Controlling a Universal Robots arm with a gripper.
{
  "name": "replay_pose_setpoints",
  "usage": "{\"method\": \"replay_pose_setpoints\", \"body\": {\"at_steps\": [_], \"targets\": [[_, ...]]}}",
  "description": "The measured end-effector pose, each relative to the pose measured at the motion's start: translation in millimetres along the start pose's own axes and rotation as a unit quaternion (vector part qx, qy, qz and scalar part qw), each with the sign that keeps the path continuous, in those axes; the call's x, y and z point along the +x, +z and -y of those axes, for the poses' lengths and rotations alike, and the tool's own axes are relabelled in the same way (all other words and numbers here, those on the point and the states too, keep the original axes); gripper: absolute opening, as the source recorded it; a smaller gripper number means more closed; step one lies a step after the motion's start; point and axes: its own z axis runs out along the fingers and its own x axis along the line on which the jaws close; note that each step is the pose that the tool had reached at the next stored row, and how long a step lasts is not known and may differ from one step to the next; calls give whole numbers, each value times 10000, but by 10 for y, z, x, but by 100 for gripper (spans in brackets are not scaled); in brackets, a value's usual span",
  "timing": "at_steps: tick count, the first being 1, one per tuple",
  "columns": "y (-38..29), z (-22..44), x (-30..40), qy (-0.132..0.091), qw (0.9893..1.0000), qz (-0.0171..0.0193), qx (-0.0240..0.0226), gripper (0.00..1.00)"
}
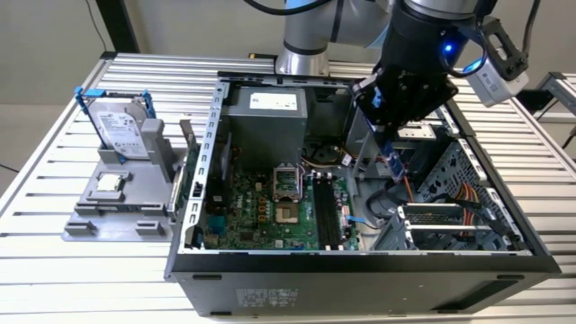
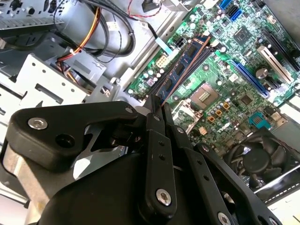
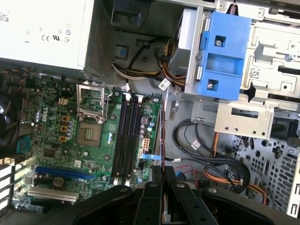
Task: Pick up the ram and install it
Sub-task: 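Insert the ram into the slot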
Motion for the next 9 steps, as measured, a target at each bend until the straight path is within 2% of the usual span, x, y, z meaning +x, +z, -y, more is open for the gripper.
{"method": "replay_pose_setpoints", "body": {"at_steps": [9], "targets": [[19,0,1,1,10000,0,0,0]]}}
